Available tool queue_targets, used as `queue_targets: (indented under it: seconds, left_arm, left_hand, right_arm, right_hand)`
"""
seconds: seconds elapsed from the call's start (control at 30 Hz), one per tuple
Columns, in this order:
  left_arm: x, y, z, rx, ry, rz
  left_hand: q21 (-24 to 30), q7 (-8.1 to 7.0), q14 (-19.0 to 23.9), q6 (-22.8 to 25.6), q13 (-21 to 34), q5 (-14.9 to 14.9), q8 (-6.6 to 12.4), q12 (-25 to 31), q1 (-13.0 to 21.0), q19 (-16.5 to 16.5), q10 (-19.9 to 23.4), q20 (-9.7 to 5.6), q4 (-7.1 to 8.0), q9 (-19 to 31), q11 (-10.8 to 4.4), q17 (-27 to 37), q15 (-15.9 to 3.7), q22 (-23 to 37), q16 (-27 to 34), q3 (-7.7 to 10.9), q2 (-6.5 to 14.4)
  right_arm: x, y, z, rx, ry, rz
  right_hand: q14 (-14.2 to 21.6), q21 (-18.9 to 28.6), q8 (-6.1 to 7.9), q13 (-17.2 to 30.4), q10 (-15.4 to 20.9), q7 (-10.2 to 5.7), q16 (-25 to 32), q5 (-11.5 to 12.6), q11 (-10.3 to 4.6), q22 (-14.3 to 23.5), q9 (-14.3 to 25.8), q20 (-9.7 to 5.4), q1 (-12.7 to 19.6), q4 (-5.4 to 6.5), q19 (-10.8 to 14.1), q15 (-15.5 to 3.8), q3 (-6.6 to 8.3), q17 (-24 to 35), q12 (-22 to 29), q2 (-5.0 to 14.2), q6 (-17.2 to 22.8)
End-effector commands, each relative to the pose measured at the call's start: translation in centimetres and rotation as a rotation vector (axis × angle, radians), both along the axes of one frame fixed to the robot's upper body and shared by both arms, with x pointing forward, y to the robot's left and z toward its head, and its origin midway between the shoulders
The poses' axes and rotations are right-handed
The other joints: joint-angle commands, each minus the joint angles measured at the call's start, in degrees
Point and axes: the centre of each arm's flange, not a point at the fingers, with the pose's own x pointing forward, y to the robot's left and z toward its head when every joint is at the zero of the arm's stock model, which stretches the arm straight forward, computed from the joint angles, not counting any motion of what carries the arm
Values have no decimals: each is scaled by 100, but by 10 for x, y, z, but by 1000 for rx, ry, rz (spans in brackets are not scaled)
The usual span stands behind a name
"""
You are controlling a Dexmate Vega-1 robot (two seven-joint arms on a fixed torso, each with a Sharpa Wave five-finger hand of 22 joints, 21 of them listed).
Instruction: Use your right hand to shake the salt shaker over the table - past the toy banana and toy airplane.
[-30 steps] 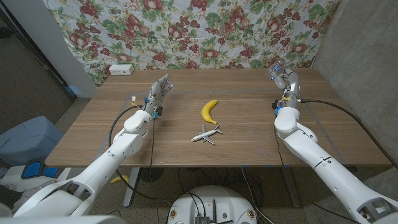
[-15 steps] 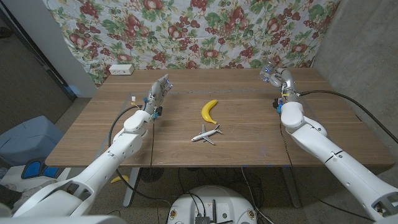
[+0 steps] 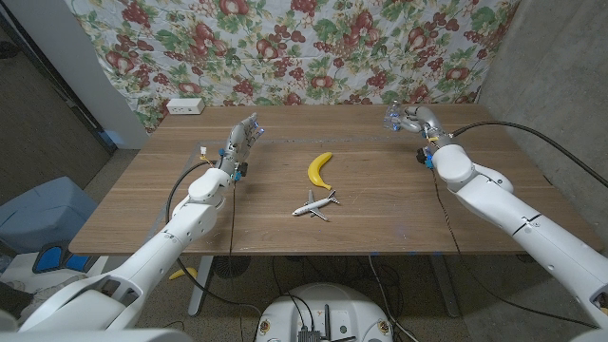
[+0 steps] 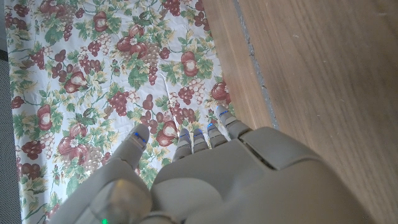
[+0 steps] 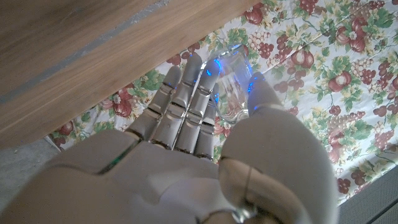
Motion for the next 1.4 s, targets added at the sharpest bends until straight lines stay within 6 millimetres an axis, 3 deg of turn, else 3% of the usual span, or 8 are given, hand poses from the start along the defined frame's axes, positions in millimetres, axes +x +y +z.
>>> queue_targets:
  seconds: [0.03, 0.43, 1.03, 1.4]
  left_arm:
    - [0, 1, 1, 0, 0, -2]
    - [0, 1, 0, -5, 1, 2]
    - [1, 3, -1, -11, 1, 5]
    - [3, 4, -2, -14, 2, 1]
  left_hand:
    - [-18, -2, -5, 34, 22, 22, 15, 11, -30, 32, 12, 35, -35, 18, -24, 15, -203, 24, 23, 13, 371]
    - [-18, -3, -4, 37, 22, 22, 16, 12, -28, 32, 15, 34, -35, 18, -26, 15, -209, 25, 25, 12, 375]
    - [-19, -9, -4, 36, 22, 22, 15, 9, -27, 30, 8, 40, -37, 18, -24, 15, -205, 25, 25, 12, 375]
    - [-20, -7, -1, 37, 22, 22, 15, 10, -31, 28, 9, 41, -32, 18, -27, 17, -207, 25, 26, 13, 374]
  right_arm:
    - [0, 4, 7, -95, 92, 34]
    - [-2, 3, 3, -42, 27, 19]
    - [-13, 2, -19, 273, -285, -149]
    - [-15, 2, -25, 348, -338, -188]
  right_hand:
    - [44, 38, 6, 25, 172, -306, -34, 43, -275, -8, 17, -338, 518, 59, -18, -549, 115, 22, -8, 507, 1437]
    - [56, 74, -1, -3, 201, -300, -52, 43, -263, -11, 14, -331, 521, 59, -20, -551, 116, 41, -26, 507, 1442]
    - [81, 134, -24, 5, 190, -300, -82, 37, -262, -16, -2, -336, 514, 67, -19, -542, 121, 65, -44, 514, 1440]
    - [81, 166, -33, -3, 186, -319, -110, 32, -278, -19, 3, -348, 502, 74, -25, -540, 123, 74, -64, 515, 1428]
